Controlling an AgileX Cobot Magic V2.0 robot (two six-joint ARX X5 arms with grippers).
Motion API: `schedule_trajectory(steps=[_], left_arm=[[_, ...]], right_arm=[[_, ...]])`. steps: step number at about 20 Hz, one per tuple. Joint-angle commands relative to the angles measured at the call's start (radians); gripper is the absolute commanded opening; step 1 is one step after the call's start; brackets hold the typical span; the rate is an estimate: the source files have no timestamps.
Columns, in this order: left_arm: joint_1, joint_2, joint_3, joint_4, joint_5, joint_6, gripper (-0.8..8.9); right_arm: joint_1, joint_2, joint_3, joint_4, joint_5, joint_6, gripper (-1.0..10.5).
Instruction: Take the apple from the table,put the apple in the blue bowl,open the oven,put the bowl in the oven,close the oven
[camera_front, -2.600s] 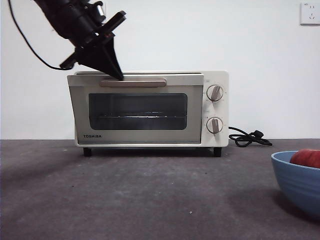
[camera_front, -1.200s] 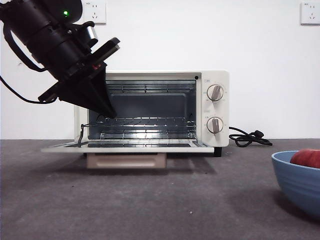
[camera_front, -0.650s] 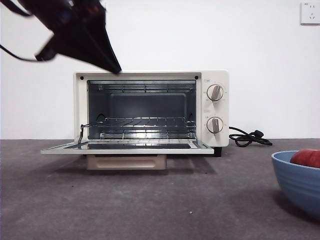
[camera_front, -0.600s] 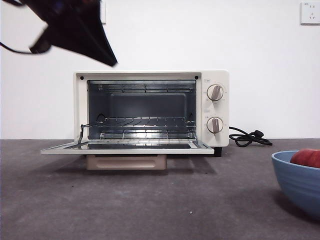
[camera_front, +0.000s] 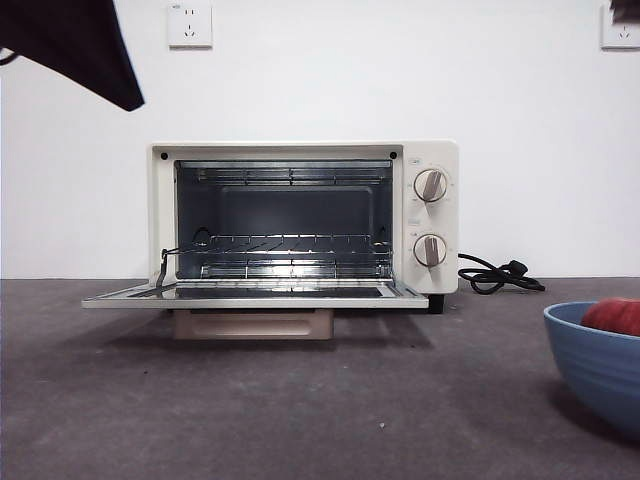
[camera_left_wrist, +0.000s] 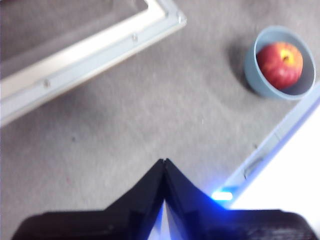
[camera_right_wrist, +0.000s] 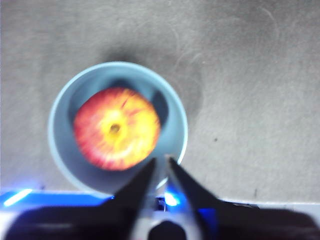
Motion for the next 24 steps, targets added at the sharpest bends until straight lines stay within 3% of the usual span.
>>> schedule_trajectory(steps=[1,5,8,12,19,20,22,24], left_arm=[[-0.011,-0.027,-0.009,-0.029,0.000,0.024,-0.06],[-0.011,-0.097,-0.009,-0.057,0.000,0.024,-0.05],[-0.011,-0.156,-0.009,-0.059,0.000,0.018,-0.06],[-0.011,-0.215,-0.009,-0.065,0.000,-0.007,-0.06],[-0.011,-0.252,-0.009,-0.097,0.000,-0.011,-0.06],[-0.011,-0.252,-0.009,-0.100,0.000,-0.011,-0.06],[-0.011,-0.252,-0.009,-0.106,0.000,-0.010,-0.05],[-0.011,-0.252,-0.009,-0.105,0.000,-0.010,-0.05]], right_arm=[[-0.038,0.029,0.001,0.008,0.004,-0.038,1.5],[-0.117,0.068,-0.001,0.019,-0.006,-0.101,1.7],[-0.173,0.110,-0.002,0.031,-0.076,-0.168,1.7],[-0.210,0.185,-0.002,0.047,-0.106,-0.240,1.7],[-0.215,0.291,-0.002,0.076,-0.230,-0.266,1.7],[-0.215,0.299,-0.002,0.076,-0.216,-0.269,1.8],[-0.215,0.314,-0.002,0.077,-0.188,-0.269,3.6],[-0.215,0.321,-0.002,0.084,-0.188,-0.270,4.1]])
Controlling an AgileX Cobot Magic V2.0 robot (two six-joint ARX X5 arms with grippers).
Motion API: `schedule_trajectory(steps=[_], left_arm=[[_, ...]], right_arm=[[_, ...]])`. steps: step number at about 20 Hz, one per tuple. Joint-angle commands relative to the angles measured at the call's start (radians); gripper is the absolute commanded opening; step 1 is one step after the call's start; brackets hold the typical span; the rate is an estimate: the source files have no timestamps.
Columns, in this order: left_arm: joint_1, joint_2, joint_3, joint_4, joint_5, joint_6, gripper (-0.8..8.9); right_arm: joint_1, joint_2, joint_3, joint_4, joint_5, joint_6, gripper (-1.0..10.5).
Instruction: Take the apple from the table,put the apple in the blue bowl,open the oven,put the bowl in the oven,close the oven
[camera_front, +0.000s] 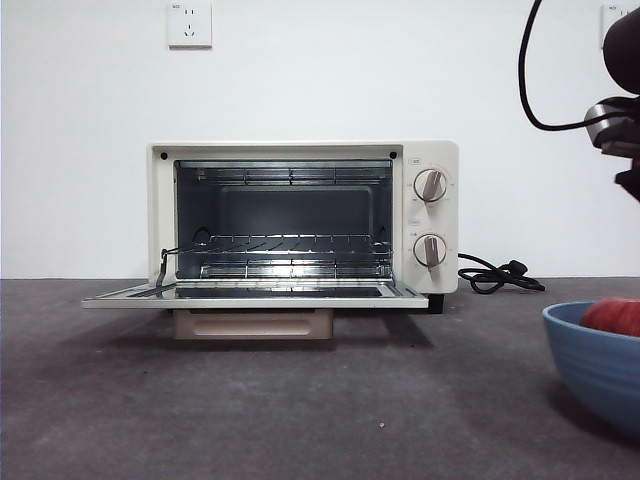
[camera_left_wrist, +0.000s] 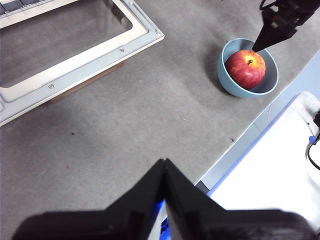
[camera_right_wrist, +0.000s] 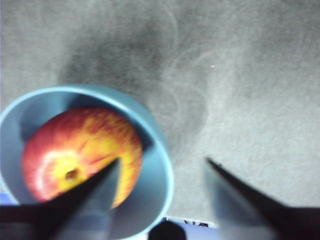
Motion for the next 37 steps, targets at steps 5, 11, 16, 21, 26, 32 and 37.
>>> schedule_trajectory(steps=[5,11,16,21,26,32,37], left_arm=[[-0.003,-0.003,-0.009,0.001,0.000,-0.003,-0.05],[-0.003,-0.003,-0.009,0.001,0.000,-0.003,-0.05],[-0.003,-0.003,-0.009,0.000,0.000,-0.003,-0.05],[-0.003,-0.019,-0.009,-0.003,0.000,-0.003,-0.05],[-0.003,-0.037,-0.009,-0.003,0.000,-0.003,-0.05],[-0.003,-0.045,-0.009,-0.013,0.000,-0.003,-0.05],[-0.003,-0.075,-0.009,-0.035,0.000,-0.003,-0.05]], right_arm=[[0.000,0.044,-0.002,0.016,0.001,-0.013,3.6],[0.000,0.082,-0.002,0.024,-0.004,-0.012,1.0],[0.000,0.082,-0.002,0.041,-0.003,-0.011,-0.1],[0.000,0.080,0.029,0.019,-0.004,0.000,-0.1],[0.092,0.062,0.192,-0.031,-0.018,0.095,-0.1],[0.267,0.082,0.399,0.124,0.023,0.260,-0.1],[0.290,0.269,0.583,0.118,0.021,0.316,-0.1]])
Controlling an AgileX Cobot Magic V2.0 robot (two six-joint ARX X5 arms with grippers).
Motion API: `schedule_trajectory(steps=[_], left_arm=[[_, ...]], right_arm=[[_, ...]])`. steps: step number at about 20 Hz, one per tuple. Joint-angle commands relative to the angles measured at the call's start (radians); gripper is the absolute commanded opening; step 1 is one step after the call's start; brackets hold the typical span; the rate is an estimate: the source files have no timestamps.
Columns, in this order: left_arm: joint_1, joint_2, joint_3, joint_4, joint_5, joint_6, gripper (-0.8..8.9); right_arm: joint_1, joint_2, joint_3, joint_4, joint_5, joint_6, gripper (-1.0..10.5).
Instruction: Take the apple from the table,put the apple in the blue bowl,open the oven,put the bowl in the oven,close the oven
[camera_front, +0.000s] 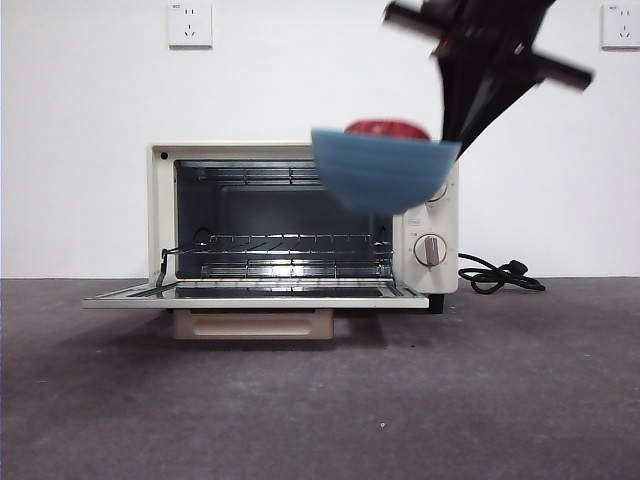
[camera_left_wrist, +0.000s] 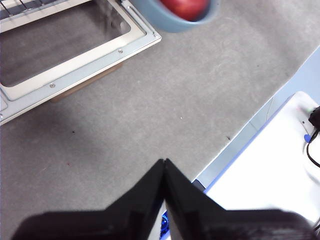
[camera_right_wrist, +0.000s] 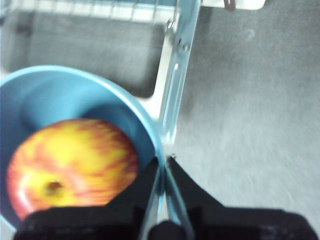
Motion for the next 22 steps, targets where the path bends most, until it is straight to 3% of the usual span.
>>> schedule_trajectory(steps=[1,10,18,22], left_arm=[[-0.003,-0.023,-0.009,-0.007,0.000,-0.003,-0.05],[-0.003,-0.096,-0.009,-0.052,-0.001,-0.002,-0.05],[-0.003,-0.119,-0.009,-0.113,-0.056,0.005,-0.05],[-0.003,-0.121,-0.009,-0.119,-0.056,0.004,-0.05]], right_arm=[[0.005,0.100,0.086,0.004,0.000,0.048,-0.1],[0.007,0.413,0.465,0.003,0.006,0.177,-0.1],[0.005,0.484,0.493,0.074,0.022,0.323,-0.1],[0.000,0.484,0.493,0.063,0.029,0.348,-0.1]])
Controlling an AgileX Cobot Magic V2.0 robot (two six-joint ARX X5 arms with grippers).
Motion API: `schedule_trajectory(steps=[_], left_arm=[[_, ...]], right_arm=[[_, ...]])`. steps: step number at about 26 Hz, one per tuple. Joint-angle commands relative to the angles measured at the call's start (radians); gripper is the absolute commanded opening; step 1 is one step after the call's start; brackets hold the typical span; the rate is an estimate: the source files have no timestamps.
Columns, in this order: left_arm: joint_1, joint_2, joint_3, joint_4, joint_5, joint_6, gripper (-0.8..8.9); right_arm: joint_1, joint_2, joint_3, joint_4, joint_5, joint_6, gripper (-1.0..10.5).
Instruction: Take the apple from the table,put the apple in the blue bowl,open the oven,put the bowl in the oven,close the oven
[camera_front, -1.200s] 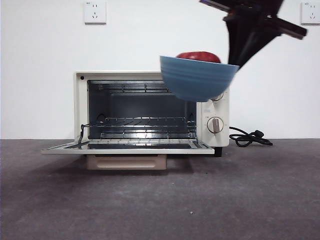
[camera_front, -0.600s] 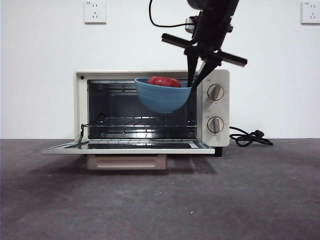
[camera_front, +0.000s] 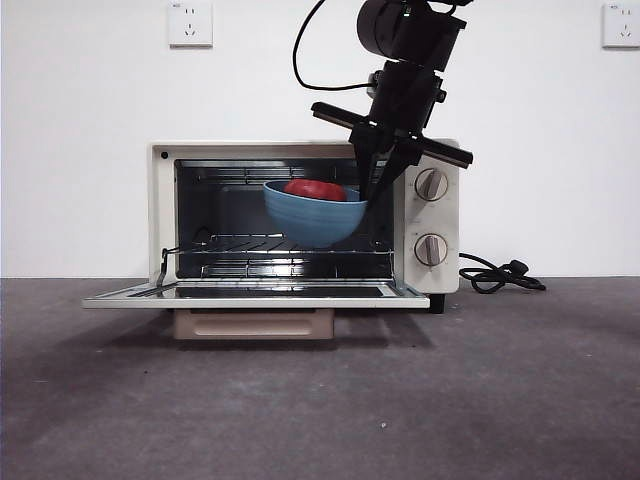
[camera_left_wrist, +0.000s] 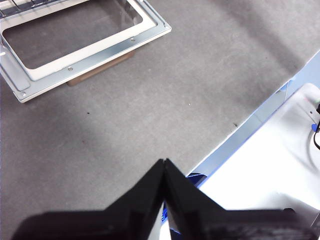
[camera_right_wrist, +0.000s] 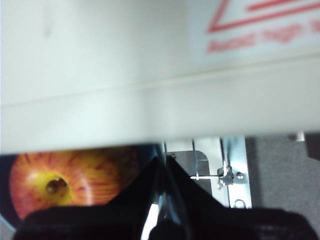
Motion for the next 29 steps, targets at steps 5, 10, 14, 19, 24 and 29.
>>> schedule_trajectory(steps=[5,10,14,19,24,29], left_arm=[[-0.003,-0.005,-0.009,-0.003,-0.003,0.004,-0.05],[-0.003,-0.005,-0.009,-0.008,-0.003,0.004,-0.05],[-0.003,-0.005,-0.009,-0.008,-0.003,0.004,-0.05],[-0.003,-0.005,-0.009,-0.008,-0.003,0.004,-0.05],[-0.003,-0.005,-0.009,-0.008,-0.003,0.004,-0.05],[-0.003,-0.005,-0.009,-0.008,-0.003,0.004,-0.05]], right_arm=[[-0.004,0.011,0.006,-0.017,0.006,0.037,-0.1],[-0.004,0.011,0.006,-0.013,-0.005,0.037,0.5],[-0.004,0.011,0.006,-0.001,-0.004,0.038,1.7],[-0.004,0.010,0.006,0.006,0.004,0.037,1.9],[-0.003,0.007,0.008,0.008,0.035,0.033,1.9],[-0.002,0.006,0.039,0.000,0.037,0.022,1.9]])
